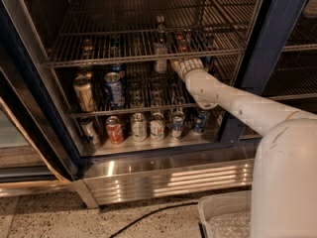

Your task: Pick coke can from middle shelf of fridge

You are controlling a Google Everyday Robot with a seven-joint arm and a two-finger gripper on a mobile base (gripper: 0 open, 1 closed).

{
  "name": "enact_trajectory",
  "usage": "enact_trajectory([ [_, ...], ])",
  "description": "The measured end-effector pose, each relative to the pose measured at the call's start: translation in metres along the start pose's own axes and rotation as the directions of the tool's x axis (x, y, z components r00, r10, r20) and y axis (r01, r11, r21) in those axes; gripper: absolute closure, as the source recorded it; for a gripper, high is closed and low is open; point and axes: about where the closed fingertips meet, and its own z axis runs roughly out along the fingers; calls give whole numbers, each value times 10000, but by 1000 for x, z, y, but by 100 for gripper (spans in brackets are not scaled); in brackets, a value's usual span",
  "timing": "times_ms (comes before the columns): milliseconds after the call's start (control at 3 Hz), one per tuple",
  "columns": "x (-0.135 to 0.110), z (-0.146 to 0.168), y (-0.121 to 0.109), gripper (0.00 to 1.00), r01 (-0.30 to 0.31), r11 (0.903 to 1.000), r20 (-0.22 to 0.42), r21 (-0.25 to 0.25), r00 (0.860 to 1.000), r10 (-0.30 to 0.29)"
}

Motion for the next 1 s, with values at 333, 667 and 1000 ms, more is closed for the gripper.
enact_trajectory([
  [333,-6,7,4,44,92,10000,157,-25,9998,-91],
  [667,-8,13,0,42,185,9997,197,140,9996,-188],
  [1000,-4,16,-11,41,232,9988,122,433,9996,-238],
])
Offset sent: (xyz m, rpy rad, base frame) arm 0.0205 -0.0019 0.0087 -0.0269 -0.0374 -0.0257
